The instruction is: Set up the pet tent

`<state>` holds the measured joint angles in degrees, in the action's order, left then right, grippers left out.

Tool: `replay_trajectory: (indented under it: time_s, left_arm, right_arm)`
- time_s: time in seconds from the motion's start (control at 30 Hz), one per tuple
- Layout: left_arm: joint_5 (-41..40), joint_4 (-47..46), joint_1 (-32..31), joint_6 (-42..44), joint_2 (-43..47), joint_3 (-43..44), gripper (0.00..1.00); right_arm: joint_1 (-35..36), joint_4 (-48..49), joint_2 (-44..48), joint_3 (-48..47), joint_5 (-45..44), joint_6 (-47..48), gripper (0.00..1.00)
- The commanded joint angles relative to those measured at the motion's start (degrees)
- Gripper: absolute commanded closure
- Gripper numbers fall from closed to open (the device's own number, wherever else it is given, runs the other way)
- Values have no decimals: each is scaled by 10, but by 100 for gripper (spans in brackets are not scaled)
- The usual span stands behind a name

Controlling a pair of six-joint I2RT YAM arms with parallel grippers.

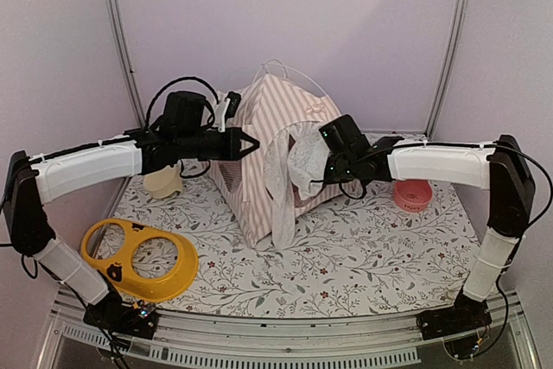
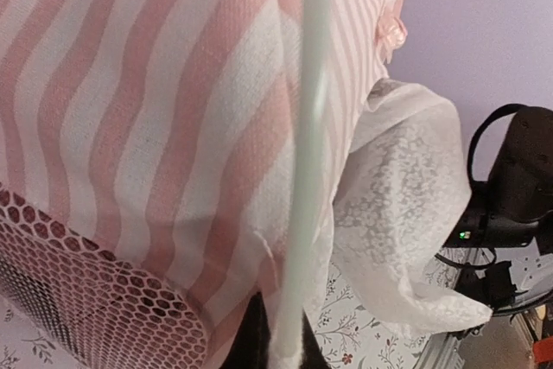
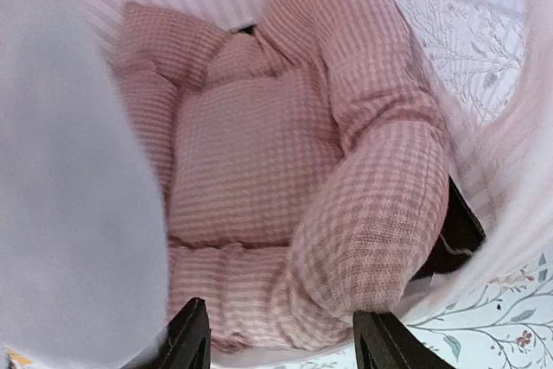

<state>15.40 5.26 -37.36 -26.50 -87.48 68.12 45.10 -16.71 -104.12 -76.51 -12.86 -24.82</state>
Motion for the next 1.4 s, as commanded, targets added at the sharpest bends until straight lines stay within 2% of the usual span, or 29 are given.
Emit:
replay_trajectory:
  time_s: [0.0,0.13,0.23,0.3,0.37,0.43,0.47,0.6,0.7,0.77,0.9,0.97,1.0,1.1,1.23,1.3,1.37]
  left_arm:
    - [18,29,2,-47,-15,-12,100]
    - [47,13,-3,-39,-19,-10,100]
    - [53,14,-6,-38,-19,-7,100]
    - [62,-2,-8,-41,-14,-14,100]
    - [69,-14,-8,-44,-8,-18,100]
    - [89,-42,-9,-46,-2,-25,100]
    - [109,-64,-10,-48,2,-29,100]
    - [221,-128,-12,-41,-1,-34,100]
    - [288,-154,-13,-20,-18,-39,100]
    - [344,-196,-13,-22,-37,-46,100]
    - [428,-275,-30,-26,-70,-40,100]
    - [433,-257,-33,-9,-86,-14,100]
    - [429,-231,-33,-1,-93,-2,100]
    - [392,-150,-25,59,-97,29,100]
    - [279,-92,-1,78,-80,37,100]
    - [254,-74,11,73,-71,41,100]
    - [229,-66,12,72,-56,39,100]
  right_arm:
    - [9,79,56,29,83,4,42]
    - [-10,165,26,43,186,-29,48]
    - [-30,183,-7,22,214,-60,49]
    - [-40,209,-29,17,233,-86,55]
    - [-40,185,-58,-12,200,-107,63]
    - [-43,203,-83,-22,151,-124,64]
    - [-49,245,-94,-8,150,-139,63]
    - [-85,527,-165,35,288,-215,62]
    - [-87,585,-246,-52,381,-268,67]
    - [-67,591,-271,-95,389,-275,67]
    - [-16,559,-299,-145,342,-222,66]
    - [-6,518,-348,-173,327,-214,67]
    - [-4,447,-367,-199,321,-203,69]
    - [9,266,-415,-268,261,-149,71]
    - [27,195,-405,-258,210,-66,56]
    - [22,113,-419,-306,193,-45,50]
    - [14,24,-438,-375,202,-26,49]
